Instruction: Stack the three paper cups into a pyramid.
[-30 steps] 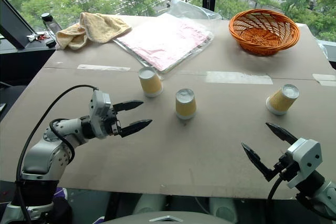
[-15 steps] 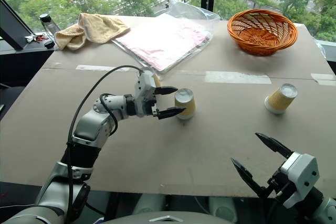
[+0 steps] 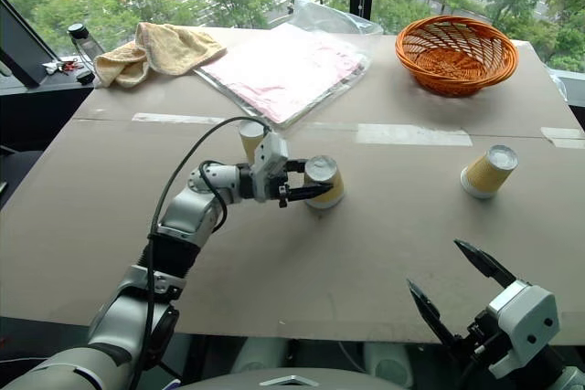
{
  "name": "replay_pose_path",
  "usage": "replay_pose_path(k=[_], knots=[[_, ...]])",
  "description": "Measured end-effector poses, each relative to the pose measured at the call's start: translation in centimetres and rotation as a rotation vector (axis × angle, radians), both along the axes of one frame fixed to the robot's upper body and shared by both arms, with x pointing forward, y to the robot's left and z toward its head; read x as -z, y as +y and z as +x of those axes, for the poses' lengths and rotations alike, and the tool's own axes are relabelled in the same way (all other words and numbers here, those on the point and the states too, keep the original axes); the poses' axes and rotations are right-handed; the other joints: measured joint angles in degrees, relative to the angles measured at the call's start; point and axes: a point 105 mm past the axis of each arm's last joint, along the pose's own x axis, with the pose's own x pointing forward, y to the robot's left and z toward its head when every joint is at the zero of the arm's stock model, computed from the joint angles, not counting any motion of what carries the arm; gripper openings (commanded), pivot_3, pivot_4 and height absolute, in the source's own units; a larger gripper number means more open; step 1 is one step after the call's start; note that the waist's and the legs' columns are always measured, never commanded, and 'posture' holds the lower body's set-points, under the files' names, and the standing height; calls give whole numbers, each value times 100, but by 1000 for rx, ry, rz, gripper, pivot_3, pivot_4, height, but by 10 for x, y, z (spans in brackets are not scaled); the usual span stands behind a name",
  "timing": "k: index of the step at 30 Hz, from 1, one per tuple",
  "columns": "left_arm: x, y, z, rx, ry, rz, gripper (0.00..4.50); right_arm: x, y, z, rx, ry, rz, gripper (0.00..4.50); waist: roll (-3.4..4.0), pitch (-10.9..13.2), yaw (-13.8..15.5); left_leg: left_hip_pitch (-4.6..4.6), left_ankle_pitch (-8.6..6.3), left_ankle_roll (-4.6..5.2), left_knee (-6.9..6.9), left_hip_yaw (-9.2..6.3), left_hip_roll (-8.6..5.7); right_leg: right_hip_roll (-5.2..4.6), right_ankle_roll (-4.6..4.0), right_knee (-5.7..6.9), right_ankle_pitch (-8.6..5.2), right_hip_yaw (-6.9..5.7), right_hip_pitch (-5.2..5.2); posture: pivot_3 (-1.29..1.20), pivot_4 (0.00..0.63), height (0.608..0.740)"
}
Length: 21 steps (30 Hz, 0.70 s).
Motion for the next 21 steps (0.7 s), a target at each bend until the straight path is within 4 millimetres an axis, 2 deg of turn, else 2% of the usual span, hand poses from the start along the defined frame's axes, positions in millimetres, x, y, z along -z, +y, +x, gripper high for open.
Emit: replay_pose_path(k=[5, 12, 18, 20, 21], knots=[[-4, -9, -6, 29, -2, -23, 2354, -1, 1, 2, 2, -16, -1, 4500, 0, 0, 20, 0, 0, 0, 2, 0, -1, -1, 1, 0, 0, 0, 1, 0, 150, 740], [-14, -56, -3, 45, -23, -76, 2354, -2, 2, 5, -16, -23, -4, 4500, -1, 0, 47, -3, 0, 0, 6, -3, -4, 0, 3, 0, 1, -1, 1, 0, 150, 740], [-5, -72, 0, 46, 5, -50, 2354, 1, 0, 1, 6, 0, -6, 4500, -1, 0, 13, -3, 0, 0, 6, -3, -5, 0, 5, 0, 0, -1, 2, 0, 150, 740], [0, -72, 0, 48, 24, -42, 3258, 2, -1, 0, 14, 5, -6, 4500, -1, 0, 4, -3, 0, 0, 5, -4, -5, 0, 5, 0, -1, -2, 1, 0, 150, 740], [1, -72, 0, 47, 29, -39, 3566, 1, -1, 0, 15, 5, -6, 4500, -1, 0, 2, -2, 0, 0, 5, -4, -4, 0, 5, 1, -1, -2, 1, 0, 150, 740]])
